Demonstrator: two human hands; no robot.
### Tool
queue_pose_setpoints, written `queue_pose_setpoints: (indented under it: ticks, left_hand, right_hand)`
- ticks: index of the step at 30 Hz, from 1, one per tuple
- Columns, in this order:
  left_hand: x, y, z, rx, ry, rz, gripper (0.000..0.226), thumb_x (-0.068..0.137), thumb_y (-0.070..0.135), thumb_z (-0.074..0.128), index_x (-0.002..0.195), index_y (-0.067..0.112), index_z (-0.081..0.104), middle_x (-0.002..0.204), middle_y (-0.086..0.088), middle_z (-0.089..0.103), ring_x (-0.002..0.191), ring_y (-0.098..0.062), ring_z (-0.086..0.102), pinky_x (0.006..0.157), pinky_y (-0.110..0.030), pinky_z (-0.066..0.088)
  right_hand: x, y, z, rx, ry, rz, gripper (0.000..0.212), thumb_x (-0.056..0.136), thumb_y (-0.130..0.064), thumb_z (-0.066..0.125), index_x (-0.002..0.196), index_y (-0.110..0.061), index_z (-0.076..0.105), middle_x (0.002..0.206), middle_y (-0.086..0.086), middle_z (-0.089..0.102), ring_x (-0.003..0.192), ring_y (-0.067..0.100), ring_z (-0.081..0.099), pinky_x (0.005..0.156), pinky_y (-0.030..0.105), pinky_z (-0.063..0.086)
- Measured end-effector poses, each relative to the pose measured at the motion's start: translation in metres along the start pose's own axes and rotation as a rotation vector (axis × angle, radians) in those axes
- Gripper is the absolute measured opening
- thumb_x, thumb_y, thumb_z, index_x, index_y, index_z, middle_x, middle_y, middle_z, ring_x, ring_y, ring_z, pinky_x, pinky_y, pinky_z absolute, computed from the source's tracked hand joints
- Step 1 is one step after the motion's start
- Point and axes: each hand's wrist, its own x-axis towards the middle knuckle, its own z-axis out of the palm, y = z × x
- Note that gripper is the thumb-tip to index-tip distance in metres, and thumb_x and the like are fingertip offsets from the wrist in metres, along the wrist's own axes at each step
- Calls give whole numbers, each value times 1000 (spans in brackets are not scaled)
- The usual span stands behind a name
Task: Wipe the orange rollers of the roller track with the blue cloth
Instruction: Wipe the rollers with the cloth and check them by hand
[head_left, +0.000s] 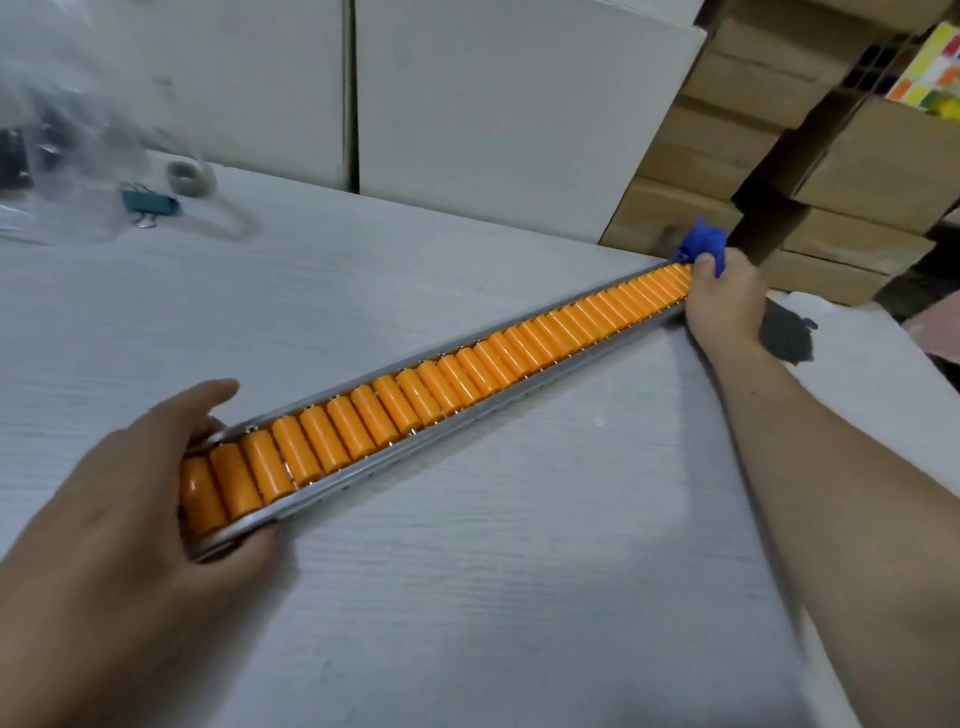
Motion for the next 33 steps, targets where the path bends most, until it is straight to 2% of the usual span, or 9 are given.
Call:
queue_pose_setpoints:
  ticks: [5,8,13,17,20,22,24,27,33]
  left_hand:
    - [2,-1,-7,-98,-48,-11,94,40,50,73,127,55,37,112,22,52,107,-22,56,88,-56,48]
    - [-1,1,-8,-108,-47,0,89,41,51,76,121,58,37,110,26,54,104,-18,58,88,-51,49]
    - [-3,4,-13,-73,-41,46,87,53,24,89,107,61,33,104,22,55,93,-1,55,80,-27,39]
    - [-5,2,-15,-122,-75,40,84,54,25,88,109,58,34,107,13,58,99,-12,58,84,-28,42]
    - [-6,-1,-19,-134,-65,50,84,51,33,86,120,46,39,107,9,62,99,-19,61,88,-17,41]
    - [-7,-2,-20,-37,-35,66,89,45,55,68,127,32,44,107,3,65,99,-25,61,97,-34,41]
    - [-7,-3,-21,-11,-17,54,95,42,60,61,129,28,44,105,5,63,102,-26,61,96,-53,40]
    - [-9,-3,-22,-67,-21,29,94,41,60,64,129,34,41,105,8,60,101,-24,60,96,-54,41]
    - [-11,-3,-22,-83,-13,29,89,49,45,78,129,33,41,106,8,58,104,-23,57,96,-52,41]
  right_hand:
    - [-14,-8,0,-35,-16,-37,22,98,-28,41,89,-12,53,76,4,49,64,10,43,53,23,29]
    - [-29,-16,-1,-59,-18,-68,22,98,-27,40,85,-11,50,72,3,46,67,14,44,54,26,30]
    - [-60,-33,-5,-64,-67,-103,26,98,-28,39,83,-10,51,68,2,46,70,21,49,60,33,35]
    - [-91,-48,-9,-50,-115,-162,28,97,-29,38,87,-8,54,73,8,54,70,25,53,60,35,38]
    - [-115,-58,-14,-37,-146,-209,27,97,-28,38,84,-9,52,74,9,55,70,25,53,58,34,36]
    - [-132,-66,-18,-16,-168,-248,26,97,-28,38,82,-11,51,73,8,55,68,25,53,57,33,35]
    - [-152,-75,-21,15,-200,-280,25,97,-29,39,85,-11,53,75,8,57,70,25,54,58,33,38]
    - [-185,-91,-24,40,-247,-333,24,97,-30,40,93,-13,56,82,7,60,74,24,55,63,35,42]
    - [-258,-130,-34,51,-311,-481,21,96,-29,42,95,-15,57,80,0,55,75,20,50,62,29,32]
